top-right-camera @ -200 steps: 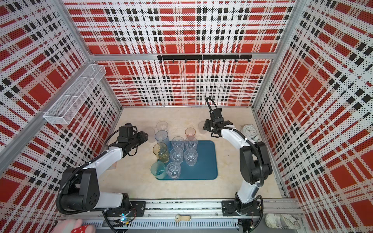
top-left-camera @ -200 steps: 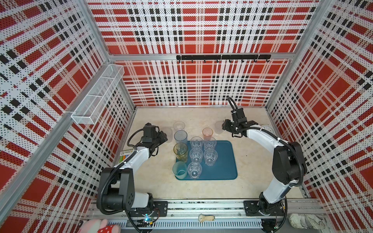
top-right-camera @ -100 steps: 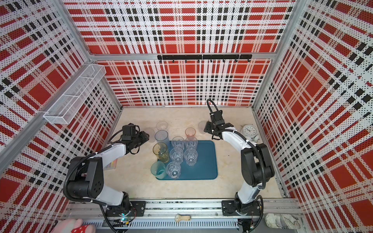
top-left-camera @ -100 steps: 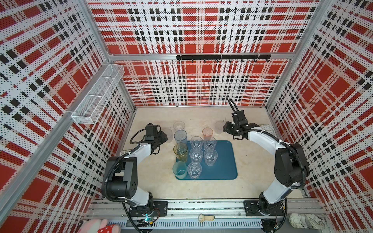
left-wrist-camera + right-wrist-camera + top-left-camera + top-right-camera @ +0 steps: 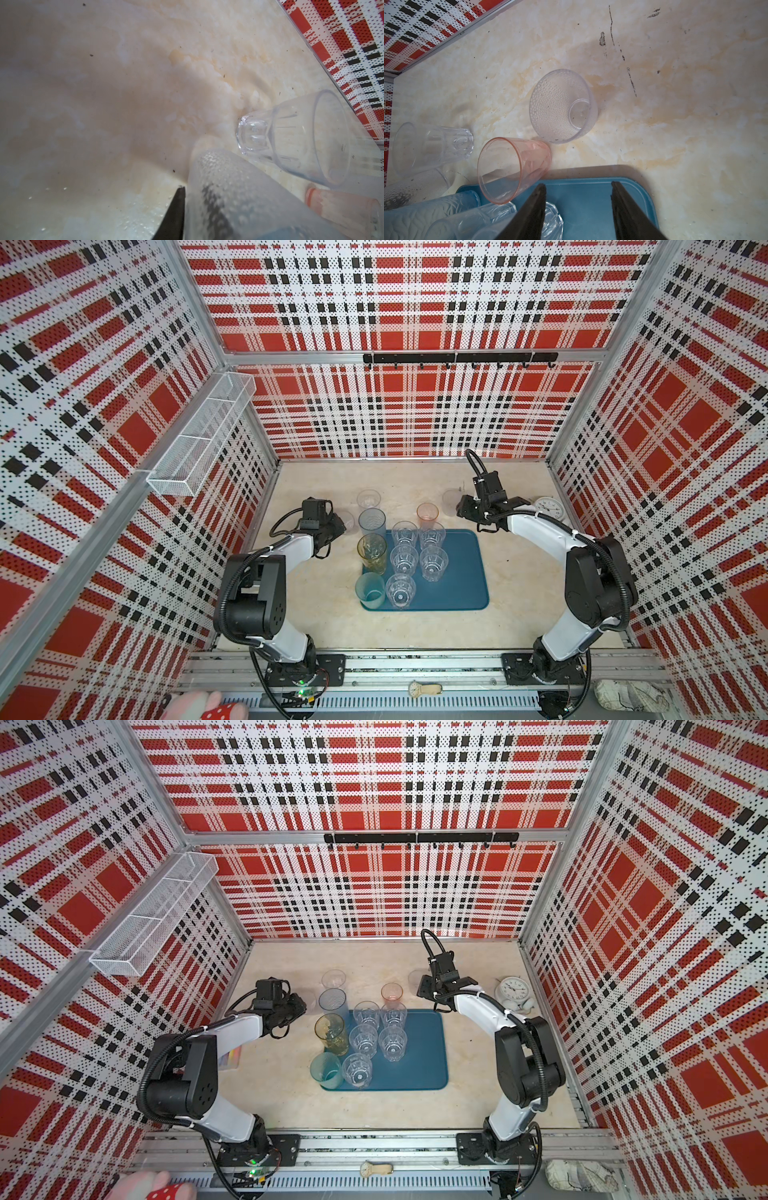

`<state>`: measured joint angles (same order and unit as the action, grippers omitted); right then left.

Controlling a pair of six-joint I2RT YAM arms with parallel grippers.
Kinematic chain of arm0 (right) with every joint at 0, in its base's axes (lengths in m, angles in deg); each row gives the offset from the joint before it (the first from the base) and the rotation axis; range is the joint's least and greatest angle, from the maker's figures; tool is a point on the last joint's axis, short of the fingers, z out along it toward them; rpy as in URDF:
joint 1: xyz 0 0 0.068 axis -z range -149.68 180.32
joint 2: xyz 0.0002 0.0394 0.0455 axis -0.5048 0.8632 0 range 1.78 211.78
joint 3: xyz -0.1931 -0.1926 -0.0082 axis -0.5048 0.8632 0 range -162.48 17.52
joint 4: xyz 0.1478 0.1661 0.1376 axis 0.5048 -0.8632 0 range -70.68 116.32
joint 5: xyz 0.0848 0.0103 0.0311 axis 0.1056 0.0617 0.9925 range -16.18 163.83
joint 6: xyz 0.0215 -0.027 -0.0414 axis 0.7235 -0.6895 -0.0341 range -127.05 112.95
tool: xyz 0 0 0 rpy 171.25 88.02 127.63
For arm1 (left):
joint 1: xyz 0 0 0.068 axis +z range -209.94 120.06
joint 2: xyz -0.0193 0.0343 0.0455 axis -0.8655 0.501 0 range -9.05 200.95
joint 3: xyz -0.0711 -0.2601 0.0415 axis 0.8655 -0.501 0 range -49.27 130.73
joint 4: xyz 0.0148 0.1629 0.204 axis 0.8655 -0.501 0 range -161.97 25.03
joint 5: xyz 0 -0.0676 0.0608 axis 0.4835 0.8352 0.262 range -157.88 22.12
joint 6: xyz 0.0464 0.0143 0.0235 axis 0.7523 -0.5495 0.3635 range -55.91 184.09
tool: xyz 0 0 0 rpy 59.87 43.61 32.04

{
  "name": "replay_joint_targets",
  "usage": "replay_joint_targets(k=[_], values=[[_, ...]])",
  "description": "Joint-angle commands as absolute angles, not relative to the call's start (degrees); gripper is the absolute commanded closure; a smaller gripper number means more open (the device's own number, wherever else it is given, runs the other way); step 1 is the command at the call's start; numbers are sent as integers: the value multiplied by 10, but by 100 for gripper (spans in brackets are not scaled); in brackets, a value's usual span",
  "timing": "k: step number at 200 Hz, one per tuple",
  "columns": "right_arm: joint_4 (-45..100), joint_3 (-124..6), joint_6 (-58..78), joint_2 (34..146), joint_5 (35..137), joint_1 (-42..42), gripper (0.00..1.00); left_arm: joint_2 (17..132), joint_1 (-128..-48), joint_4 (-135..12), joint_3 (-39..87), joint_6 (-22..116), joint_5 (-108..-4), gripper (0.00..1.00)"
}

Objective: Place the glasses into the tray
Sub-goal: Pick up the glass from the top-left of the table, then place the glass on the tray.

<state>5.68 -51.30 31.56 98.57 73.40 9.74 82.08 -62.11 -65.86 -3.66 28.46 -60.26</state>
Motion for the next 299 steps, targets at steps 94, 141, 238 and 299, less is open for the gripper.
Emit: replay_joint_targets(k=[94,141,238,299], values=[[48,-547,317,939,733,76,46,674,-614,-777,-3,315,-618,100],[33,-546,308,925,720,74,46,547,-648,-900,84,327,-670,100],[27,-530,304,893,735,132,45,658,-1058,-1018,217,338,-630,100],[45,-506,312,891,745,136,45,727,-1156,-1118,222,362,-604,100]])
